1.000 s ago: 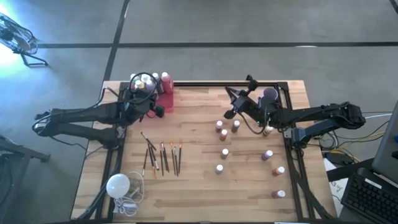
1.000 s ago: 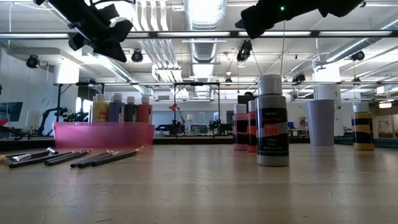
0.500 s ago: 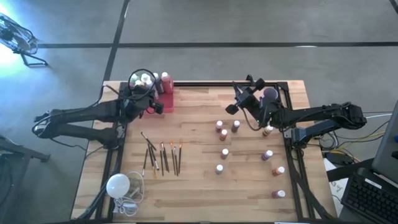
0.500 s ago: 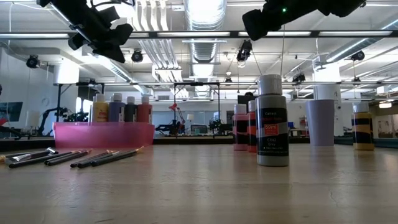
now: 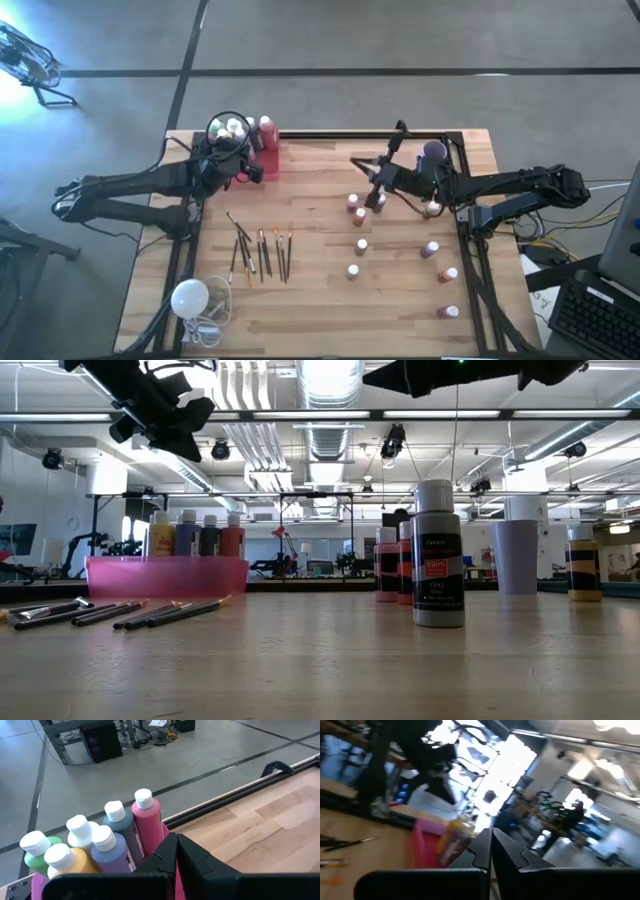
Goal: Pick & Place Paint Supplies
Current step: Put the gold paint brush into the purple cup
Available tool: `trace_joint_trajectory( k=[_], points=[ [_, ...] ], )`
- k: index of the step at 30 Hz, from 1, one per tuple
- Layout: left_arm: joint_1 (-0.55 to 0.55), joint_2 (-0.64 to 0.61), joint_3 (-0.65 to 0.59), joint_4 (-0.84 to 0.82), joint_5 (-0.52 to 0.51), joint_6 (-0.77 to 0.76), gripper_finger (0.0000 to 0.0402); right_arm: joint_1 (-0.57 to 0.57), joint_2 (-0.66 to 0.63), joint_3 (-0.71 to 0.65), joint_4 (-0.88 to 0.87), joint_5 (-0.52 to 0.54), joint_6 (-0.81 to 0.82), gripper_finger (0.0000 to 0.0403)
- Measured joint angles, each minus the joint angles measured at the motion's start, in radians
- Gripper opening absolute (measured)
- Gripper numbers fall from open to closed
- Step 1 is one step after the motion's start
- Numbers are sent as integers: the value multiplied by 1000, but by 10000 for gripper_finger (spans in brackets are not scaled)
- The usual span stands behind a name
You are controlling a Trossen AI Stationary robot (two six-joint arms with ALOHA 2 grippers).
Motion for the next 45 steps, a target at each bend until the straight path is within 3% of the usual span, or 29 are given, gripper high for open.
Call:
trace_joint_trajectory(
  k=[6,9,23,26,32,37,41,45],
  points=[
    [0,0,0,0,0,-15,14,-21,-11,28,-90,-232,41,8],
    [0,3,0,0,0,-16,14,-32,-12,29,-107,-266,54,8],
    [-2,13,10,3,3,-22,14,-52,-12,31,-103,-260,50,8],
    [-28,18,33,8,-37,-2,6,-52,-13,31,-102,-260,50,8],
    [-196,58,85,8,-199,15,3,-52,-13,31,-101,-245,91,8],
    [-361,109,116,8,-309,-1,2,-51,-12,31,-104,-106,122,8],
    [-450,163,127,9,-339,-57,2,-52,-12,30,-134,-9,150,8],
    [-487,231,128,8,-343,-111,1,-52,-11,28,-175,4,154,8]
  ],
)
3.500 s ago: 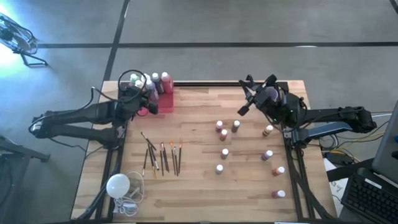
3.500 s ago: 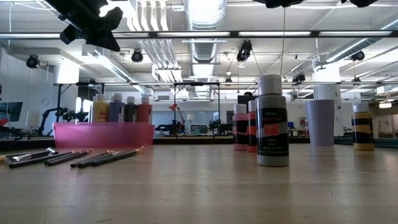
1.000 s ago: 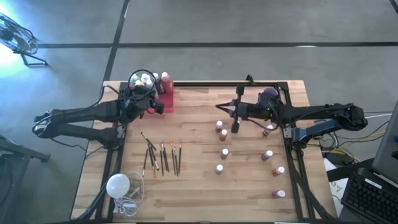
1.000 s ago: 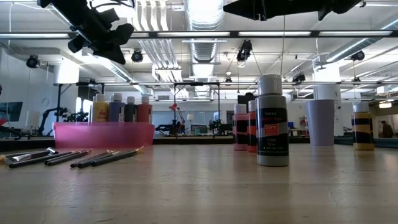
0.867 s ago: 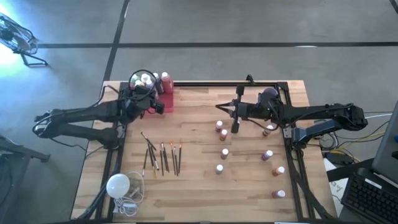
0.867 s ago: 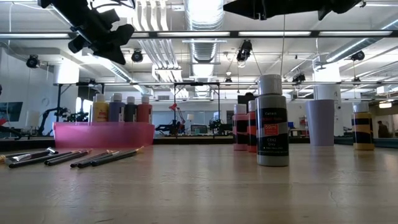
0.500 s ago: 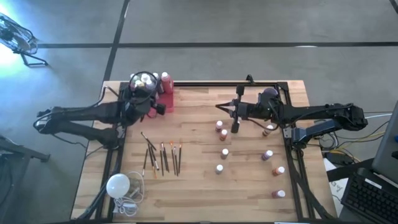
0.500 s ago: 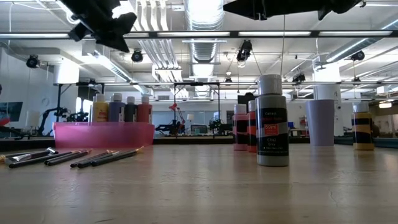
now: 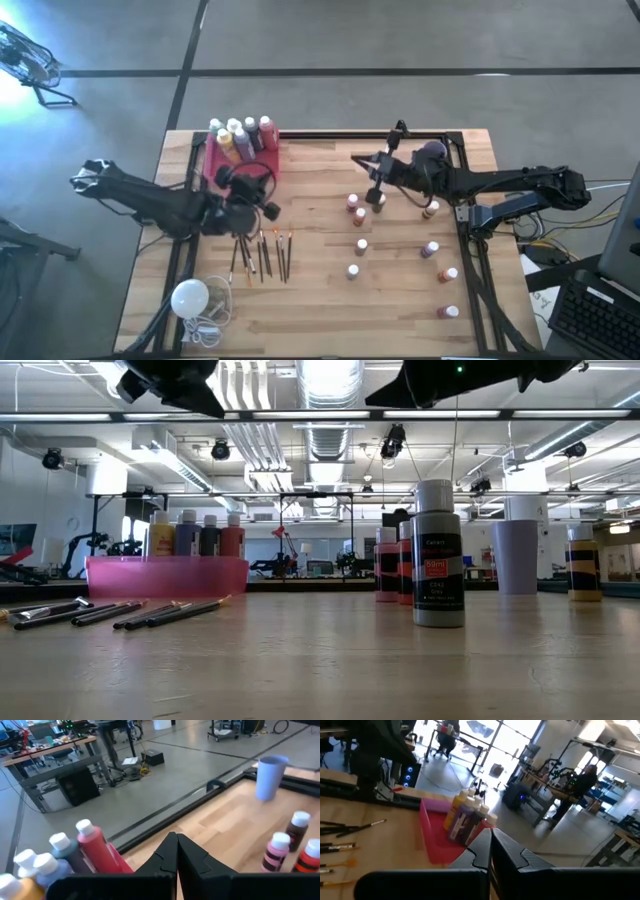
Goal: Pick & Place Paint Supplies
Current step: Put the gold paint brush into the purple cup
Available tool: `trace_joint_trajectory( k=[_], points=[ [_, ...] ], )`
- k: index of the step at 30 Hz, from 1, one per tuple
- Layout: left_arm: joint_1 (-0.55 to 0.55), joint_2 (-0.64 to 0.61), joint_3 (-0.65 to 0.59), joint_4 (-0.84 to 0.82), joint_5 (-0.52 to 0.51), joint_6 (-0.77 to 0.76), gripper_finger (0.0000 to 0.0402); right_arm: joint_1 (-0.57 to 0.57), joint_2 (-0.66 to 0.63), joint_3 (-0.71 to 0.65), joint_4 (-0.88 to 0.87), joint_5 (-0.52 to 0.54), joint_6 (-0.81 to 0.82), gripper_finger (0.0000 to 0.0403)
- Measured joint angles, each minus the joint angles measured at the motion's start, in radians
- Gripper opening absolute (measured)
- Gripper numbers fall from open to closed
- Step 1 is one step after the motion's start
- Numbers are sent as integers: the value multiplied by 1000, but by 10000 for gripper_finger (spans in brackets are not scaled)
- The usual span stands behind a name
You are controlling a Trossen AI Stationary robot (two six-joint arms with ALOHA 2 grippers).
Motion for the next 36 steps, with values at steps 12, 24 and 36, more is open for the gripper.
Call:
trace_joint_trajectory(
  k=[12,24,36],
  points=[
    [-3,172,0,0,67,-95,9,0,0,-5,-40,0,3,8],
    [0,233,-2,-1,158,-135,11,0,0,-5,-43,48,-39,8],
    [61,298,-4,-50,187,-303,86,0,0,-5,-85,287,-4,8]
  ],
)
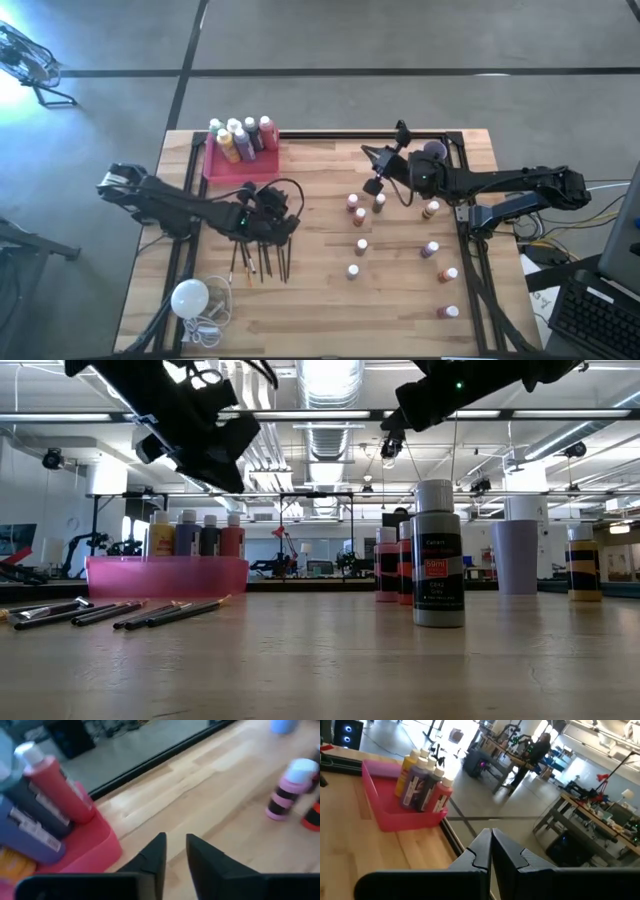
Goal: Pick & Place Paint Supplies
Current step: Put the gold paint brush into the purple cup
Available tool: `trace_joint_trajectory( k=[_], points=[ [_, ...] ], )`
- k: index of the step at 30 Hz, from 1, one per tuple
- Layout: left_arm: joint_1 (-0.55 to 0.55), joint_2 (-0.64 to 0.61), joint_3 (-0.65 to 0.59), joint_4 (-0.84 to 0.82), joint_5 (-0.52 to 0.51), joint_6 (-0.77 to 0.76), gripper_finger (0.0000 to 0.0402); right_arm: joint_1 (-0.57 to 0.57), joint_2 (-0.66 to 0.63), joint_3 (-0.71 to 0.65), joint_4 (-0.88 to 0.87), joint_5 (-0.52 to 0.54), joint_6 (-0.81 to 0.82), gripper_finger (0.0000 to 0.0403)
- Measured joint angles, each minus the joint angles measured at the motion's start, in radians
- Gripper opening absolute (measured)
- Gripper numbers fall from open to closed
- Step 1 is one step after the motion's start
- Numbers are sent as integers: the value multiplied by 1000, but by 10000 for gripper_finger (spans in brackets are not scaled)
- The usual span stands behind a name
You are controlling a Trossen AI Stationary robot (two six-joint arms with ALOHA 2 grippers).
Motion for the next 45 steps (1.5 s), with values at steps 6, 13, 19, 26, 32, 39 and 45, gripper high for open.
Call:
trace_joint_trajectory(
  k=[6,13,19,26,32,39,45],
  points=[
    [52,41,0,1,92,-51,133,1,0,0,0,-1,24,8],
    [78,99,0,3,114,-67,149,1,0,0,0,-11,30,8],
    [94,112,0,4,191,-113,149,1,-1,0,0,-11,28,8],
    [98,148,-1,3,253,-179,149,1,-1,0,0,-11,32,8],
    [102,200,-2,-11,283,-239,149,0,-1,0,0,-11,66,8],
    [117,223,-1,-23,379,-267,149,1,-1,0,-14,-11,108,8],
    [124,196,8,-27,461,-258,149,1,-1,0,-25,-11,108,8]
  ],
)
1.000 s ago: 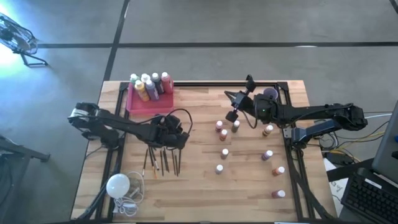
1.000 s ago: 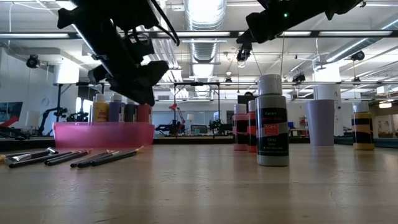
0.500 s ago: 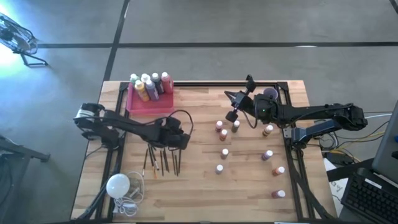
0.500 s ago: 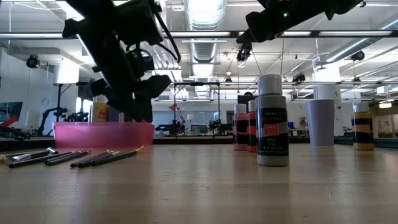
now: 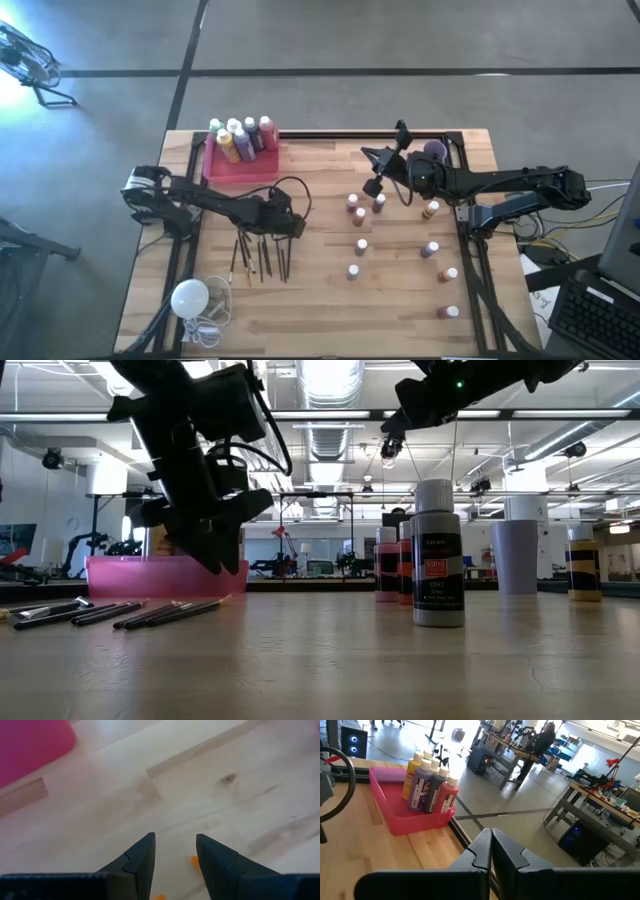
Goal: Pick & Place Paint Supplies
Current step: Put the gold paint brush into the purple cup
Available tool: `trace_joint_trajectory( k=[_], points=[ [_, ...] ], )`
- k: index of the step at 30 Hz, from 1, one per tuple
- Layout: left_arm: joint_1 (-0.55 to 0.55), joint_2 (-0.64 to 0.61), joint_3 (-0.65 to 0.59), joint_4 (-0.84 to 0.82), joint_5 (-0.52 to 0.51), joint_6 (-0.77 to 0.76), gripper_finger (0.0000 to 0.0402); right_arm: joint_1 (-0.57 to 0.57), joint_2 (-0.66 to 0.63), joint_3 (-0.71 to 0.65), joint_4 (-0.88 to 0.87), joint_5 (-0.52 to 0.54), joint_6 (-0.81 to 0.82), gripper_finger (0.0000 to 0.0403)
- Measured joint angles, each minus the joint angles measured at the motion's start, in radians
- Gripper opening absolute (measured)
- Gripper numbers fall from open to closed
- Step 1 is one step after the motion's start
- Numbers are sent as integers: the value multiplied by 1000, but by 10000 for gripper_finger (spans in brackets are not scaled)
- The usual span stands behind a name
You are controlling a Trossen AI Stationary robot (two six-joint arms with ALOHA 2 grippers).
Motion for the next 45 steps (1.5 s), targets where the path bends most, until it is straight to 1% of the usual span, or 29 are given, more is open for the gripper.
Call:
trace_joint_trajectory(
  k=[3,10,23,28,35,45],
  points=[
    [-3,-4,1,-2,16,-11,149,0,0,0,-1,0,-8,8],
    [-15,11,-2,-2,90,-32,149,0,0,0,-1,0,2,8],
    [-59,17,22,16,102,-39,149,0,0,0,-4,0,19,8],
    [-65,46,23,15,151,-39,149,0,0,0,-5,0,19,8],
    [-53,66,23,15,147,-39,149,0,0,0,-5,0,19,8],
    [-44,66,16,16,111,-36,149,0,0,0,-6,0,19,8]
  ],
)
